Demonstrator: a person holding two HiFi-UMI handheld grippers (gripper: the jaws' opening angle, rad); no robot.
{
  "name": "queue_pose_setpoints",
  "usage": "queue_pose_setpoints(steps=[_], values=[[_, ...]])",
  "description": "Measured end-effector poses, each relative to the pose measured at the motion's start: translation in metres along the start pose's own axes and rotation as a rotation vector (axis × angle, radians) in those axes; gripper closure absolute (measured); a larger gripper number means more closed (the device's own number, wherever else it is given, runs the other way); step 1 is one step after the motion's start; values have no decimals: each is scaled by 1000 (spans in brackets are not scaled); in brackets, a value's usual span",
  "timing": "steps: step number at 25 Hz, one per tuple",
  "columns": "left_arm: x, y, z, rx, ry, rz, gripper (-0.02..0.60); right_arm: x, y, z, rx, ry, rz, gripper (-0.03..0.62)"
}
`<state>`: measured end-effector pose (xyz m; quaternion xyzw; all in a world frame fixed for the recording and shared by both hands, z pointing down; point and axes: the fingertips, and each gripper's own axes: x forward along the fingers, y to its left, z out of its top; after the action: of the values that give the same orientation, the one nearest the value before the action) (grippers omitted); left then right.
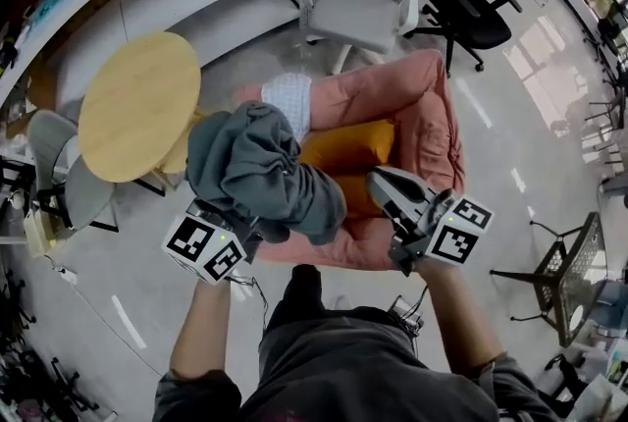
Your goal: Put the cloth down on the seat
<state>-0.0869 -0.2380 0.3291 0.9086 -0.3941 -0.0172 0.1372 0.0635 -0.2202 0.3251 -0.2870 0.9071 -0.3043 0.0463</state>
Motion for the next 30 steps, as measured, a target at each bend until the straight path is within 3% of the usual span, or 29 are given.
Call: queue_pose_setpoints(steps=[12,21,26,30], values=[[89,128,-50,-23,125,-46,318,75,-88,-10,84,55,-105,579],[151,214,-122,-19,275,-71,316,111,-151,-24,146,68,-182,579],[199,268,-175,-69,346,-48,314,122,-178,-37,177,99,-213,579],[236,314,-216,-66,422,13,307,135,-197,-43,185,127,-226,579]])
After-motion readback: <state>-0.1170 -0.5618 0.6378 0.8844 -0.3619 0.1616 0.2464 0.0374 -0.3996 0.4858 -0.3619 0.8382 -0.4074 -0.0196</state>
